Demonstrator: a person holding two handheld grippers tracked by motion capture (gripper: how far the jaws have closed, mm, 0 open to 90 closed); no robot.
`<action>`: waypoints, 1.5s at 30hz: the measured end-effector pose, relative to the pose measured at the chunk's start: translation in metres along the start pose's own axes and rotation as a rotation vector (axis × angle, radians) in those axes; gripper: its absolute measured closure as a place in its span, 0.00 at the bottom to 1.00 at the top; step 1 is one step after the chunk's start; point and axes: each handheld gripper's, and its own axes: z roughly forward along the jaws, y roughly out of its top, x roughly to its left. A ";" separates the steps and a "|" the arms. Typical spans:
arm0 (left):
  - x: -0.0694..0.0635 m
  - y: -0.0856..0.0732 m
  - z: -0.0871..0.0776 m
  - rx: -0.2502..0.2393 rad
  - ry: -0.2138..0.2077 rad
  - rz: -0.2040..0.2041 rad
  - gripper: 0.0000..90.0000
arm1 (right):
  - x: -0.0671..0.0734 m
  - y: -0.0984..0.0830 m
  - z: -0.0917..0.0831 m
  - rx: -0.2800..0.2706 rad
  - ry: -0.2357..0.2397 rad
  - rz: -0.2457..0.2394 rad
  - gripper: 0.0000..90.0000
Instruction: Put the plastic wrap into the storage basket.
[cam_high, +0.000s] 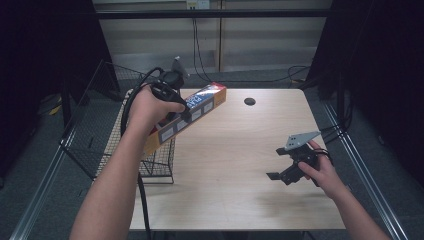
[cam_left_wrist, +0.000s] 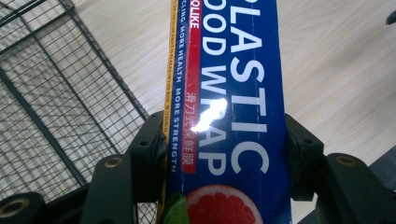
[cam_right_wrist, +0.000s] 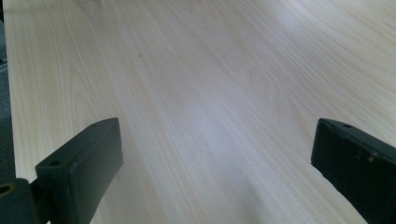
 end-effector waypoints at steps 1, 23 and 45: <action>0.002 -0.001 -0.001 0.004 0.001 -0.002 0.49 | 0.000 0.000 0.000 0.000 0.000 -0.001 0.02; 0.046 -0.026 -0.022 -0.050 0.112 -0.192 0.49 | 0.001 0.001 0.000 0.003 -0.002 -0.001 0.02; 0.073 -0.045 -0.038 -0.077 0.186 -0.319 0.49 | 0.000 0.000 0.002 0.009 0.001 0.000 0.02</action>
